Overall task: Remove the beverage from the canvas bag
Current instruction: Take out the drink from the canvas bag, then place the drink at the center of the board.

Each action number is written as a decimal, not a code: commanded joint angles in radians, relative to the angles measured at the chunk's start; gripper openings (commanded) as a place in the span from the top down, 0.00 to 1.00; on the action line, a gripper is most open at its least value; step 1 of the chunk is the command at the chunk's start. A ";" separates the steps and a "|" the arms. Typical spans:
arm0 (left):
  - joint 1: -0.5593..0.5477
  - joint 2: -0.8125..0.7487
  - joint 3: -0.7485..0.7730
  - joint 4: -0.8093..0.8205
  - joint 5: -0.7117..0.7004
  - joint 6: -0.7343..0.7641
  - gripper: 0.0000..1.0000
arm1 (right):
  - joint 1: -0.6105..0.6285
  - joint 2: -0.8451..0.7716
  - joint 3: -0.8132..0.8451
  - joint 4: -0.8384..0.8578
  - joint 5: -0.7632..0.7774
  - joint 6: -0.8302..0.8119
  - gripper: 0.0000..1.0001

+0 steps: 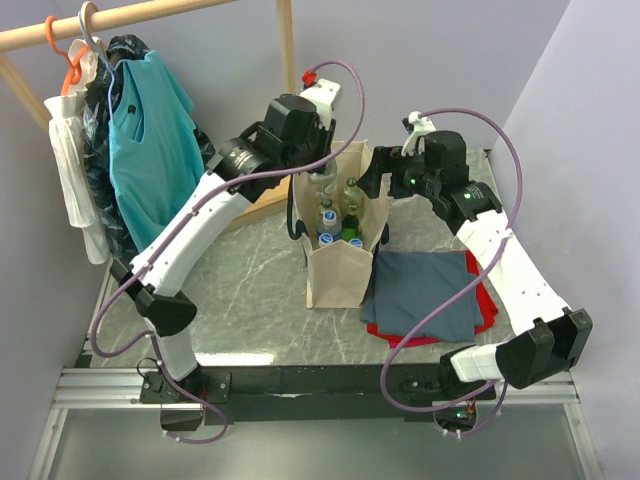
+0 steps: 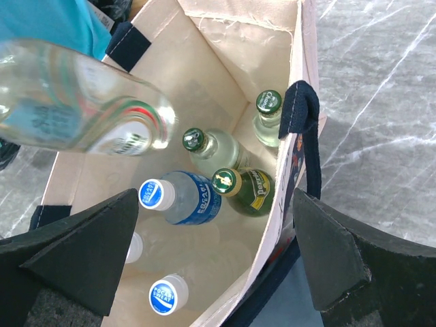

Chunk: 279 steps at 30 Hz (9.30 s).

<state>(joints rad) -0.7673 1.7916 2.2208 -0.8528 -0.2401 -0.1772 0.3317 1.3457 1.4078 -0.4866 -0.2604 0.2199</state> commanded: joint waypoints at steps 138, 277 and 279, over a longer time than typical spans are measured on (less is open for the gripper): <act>0.344 -0.299 -0.981 0.804 -0.053 -0.134 0.99 | 0.010 -0.065 0.045 -0.015 0.118 -0.053 0.00; 0.347 -0.557 -0.803 0.640 0.124 -0.245 0.04 | 0.007 -0.224 -0.119 0.101 0.300 0.131 0.00; 0.347 -0.557 -0.799 0.627 0.092 -0.260 0.04 | 0.009 -0.230 -0.127 0.114 0.302 0.131 0.00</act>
<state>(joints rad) -0.4221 1.2701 1.4178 -0.2699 -0.1181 -0.4282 0.3363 1.1576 1.2991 -0.4313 0.0601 0.3546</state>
